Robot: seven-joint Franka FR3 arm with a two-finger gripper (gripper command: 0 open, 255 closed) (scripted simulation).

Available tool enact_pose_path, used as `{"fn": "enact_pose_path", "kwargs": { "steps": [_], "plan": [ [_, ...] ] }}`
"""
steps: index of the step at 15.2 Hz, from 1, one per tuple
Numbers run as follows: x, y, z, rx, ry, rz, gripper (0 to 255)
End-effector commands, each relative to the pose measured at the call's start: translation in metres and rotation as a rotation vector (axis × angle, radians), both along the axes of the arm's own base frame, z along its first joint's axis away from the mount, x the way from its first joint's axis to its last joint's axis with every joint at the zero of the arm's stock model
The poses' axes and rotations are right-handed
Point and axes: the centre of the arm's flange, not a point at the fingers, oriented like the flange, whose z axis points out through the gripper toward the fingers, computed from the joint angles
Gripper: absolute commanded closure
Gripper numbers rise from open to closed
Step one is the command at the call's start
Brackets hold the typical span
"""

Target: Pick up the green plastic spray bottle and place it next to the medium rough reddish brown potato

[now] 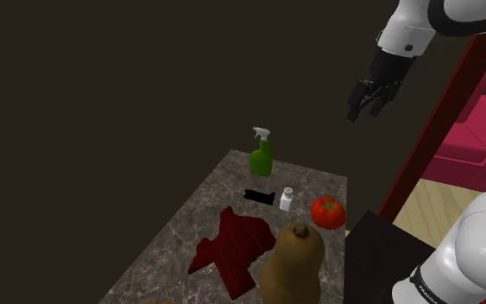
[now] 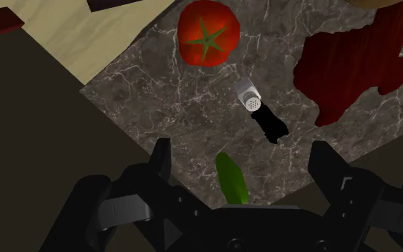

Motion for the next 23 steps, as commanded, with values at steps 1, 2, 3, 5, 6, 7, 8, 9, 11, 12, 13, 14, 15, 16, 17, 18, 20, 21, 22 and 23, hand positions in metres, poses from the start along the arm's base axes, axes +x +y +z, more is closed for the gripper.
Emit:
{"fn": "enact_pose_path", "kwargs": {
  "steps": [1, 2, 3, 5, 6, 7, 8, 9, 11, 12, 13, 14, 15, 16, 17, 18, 20, 21, 22, 23],
  "plan": [
    [0.0, 0.0, 0.0, 0.0, 0.0, 0.0, 0],
    [0.012, -0.003, -0.005, 0.0, 0.002, 0.016, 0],
    [0.024, -0.006, -0.011, -0.001, 0.005, 0.033, 0],
    [0.049, -0.012, -0.022, -0.002, 0.009, 0.066, 0],
    [0.061, -0.014, -0.027, -0.002, 0.011, 0.082, 0],
    [0.073, -0.017, -0.033, -0.003, 0.014, 0.098, 0],
    [0.085, -0.019, -0.038, -0.003, 0.016, 0.115, 0],
    [0.098, -0.021, -0.044, -0.004, 0.018, 0.131, 0],
    [0.122, -0.024, -0.055, -0.004, 0.023, 0.164, 0],
    [0.135, -0.025, -0.061, -0.005, 0.025, 0.18, 0],
    [0.147, -0.026, -0.066, -0.005, 0.027, 0.197, 0],
    [0.159, -0.027, -0.072, -0.006, 0.03, 0.213, 0],
    [0.172, -0.028, -0.078, -0.006, 0.032, 0.229, 0],
    [0.184, -0.028, -0.084, -0.007, 0.034, 0.246, 0],
    [0.196, -0.029, -0.089, -0.007, 0.037, 0.262, 0],
    [0.209, -0.029, -0.095, -0.008, 0.039, 0.278, 0],
    [0.233, -0.028, -0.107, -0.009, 0.043, 0.311, 0],
    [0.246, -0.028, -0.113, -0.009, 0.046, 0.328, 0],
    [0.258, -0.027, -0.119, -0.009, 0.048, 0.344, 0],
    [0.27, -0.026, -0.125, -0.01, 0.05, 0.36, 0]
  ]
}}
